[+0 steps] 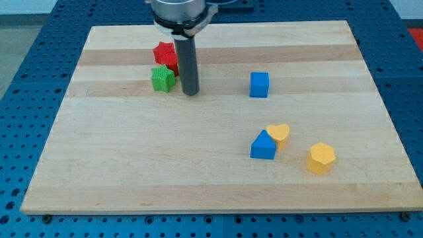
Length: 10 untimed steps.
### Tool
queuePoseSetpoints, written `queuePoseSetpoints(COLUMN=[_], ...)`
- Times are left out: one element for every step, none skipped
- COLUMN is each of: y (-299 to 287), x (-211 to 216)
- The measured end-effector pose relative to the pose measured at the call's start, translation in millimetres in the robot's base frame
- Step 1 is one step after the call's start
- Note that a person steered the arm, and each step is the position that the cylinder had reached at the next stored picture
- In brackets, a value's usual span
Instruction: Move the blue cube to the bottom of the board
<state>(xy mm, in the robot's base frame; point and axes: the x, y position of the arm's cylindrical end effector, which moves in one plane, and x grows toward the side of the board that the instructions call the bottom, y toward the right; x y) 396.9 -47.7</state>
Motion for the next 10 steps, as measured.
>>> queuePoseSetpoints(y=[30.3,58.2,74.1,81.3,98.5,132.0,172.7,185.3,167.4,143.1], x=[-0.1,-8.9,-37.2,-70.1,-86.3,-82.7,-58.6,-25.4,-9.0,-17.8])
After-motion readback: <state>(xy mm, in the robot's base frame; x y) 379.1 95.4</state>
